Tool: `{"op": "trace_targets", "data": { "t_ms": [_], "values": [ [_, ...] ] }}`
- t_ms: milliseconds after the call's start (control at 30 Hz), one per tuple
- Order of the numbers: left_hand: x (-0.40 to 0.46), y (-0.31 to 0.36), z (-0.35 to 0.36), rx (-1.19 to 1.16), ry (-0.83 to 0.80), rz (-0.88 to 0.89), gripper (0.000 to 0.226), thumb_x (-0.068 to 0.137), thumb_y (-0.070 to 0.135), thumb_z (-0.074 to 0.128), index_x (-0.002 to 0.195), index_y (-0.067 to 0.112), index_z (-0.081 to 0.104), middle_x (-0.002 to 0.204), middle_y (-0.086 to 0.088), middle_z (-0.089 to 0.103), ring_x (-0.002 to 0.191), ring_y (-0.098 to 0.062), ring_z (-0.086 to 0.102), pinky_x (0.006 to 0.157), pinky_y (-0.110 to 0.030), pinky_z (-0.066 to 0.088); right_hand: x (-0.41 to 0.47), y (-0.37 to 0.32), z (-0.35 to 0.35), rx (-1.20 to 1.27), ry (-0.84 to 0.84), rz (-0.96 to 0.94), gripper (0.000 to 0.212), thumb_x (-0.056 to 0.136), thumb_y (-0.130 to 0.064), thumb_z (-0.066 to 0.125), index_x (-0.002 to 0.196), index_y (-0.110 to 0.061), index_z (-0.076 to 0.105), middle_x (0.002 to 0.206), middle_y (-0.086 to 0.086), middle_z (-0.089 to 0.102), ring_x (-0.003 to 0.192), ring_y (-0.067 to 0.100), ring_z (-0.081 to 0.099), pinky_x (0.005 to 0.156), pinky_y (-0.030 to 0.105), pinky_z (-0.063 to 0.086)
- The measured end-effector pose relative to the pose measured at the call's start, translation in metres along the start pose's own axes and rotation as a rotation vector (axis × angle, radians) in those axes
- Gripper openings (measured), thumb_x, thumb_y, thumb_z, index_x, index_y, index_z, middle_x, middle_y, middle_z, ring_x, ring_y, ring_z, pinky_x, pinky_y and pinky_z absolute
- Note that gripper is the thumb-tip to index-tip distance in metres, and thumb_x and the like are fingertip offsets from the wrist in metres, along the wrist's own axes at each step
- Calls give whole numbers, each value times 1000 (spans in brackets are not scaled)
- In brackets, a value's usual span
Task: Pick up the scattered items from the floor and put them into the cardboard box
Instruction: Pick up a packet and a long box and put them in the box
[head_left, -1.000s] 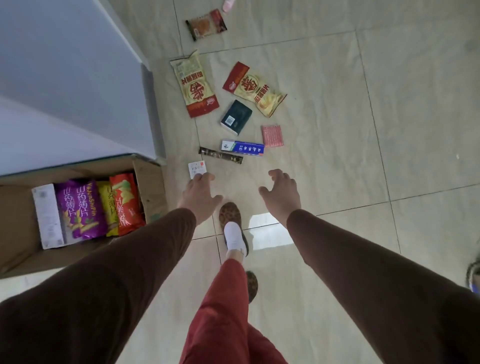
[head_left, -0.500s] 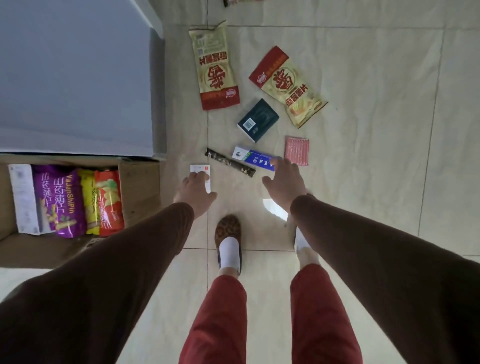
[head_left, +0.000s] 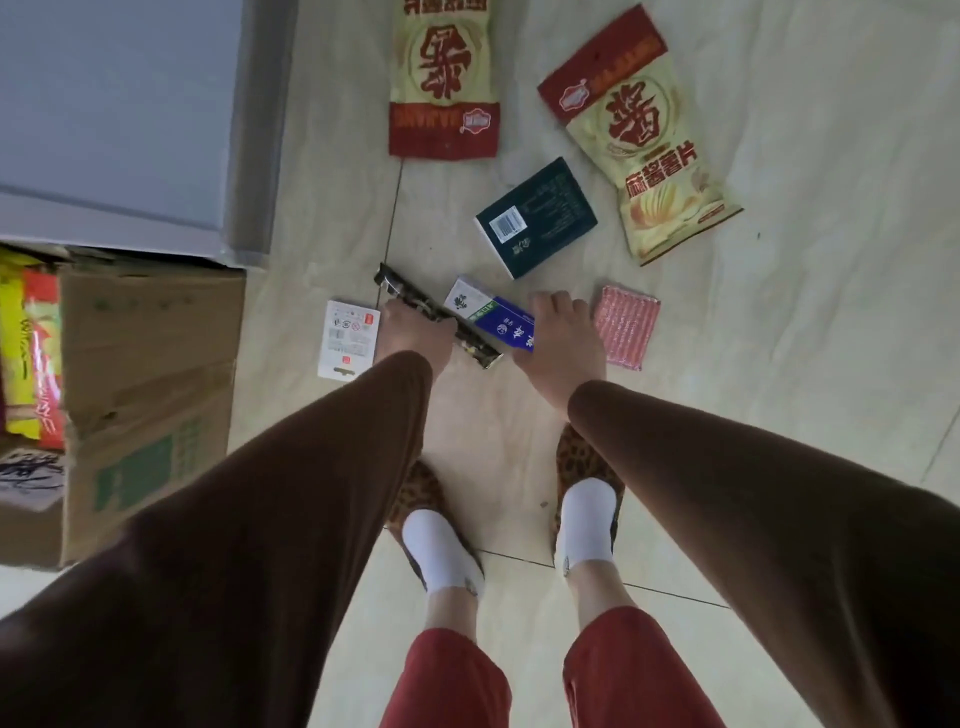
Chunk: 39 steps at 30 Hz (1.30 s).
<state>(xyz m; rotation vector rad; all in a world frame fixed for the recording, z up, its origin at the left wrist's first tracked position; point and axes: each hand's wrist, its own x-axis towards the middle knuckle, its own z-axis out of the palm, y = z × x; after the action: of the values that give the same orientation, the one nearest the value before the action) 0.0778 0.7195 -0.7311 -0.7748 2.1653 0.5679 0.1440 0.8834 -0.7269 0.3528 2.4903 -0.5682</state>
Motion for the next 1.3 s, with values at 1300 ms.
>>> {"op": "trace_targets", "data": {
  "t_ms": [1300],
  "values": [
    [19, -65, -42, -42, 68, 60, 38, 77, 29, 79, 111, 13, 75, 95, -11, 75, 88, -32, 71, 83, -45, 59, -17, 49, -10, 863, 167, 654, 62, 86, -49, 71, 140, -27, 50, 128, -2, 64, 119, 25, 59, 100, 47, 53]
  ]
}}
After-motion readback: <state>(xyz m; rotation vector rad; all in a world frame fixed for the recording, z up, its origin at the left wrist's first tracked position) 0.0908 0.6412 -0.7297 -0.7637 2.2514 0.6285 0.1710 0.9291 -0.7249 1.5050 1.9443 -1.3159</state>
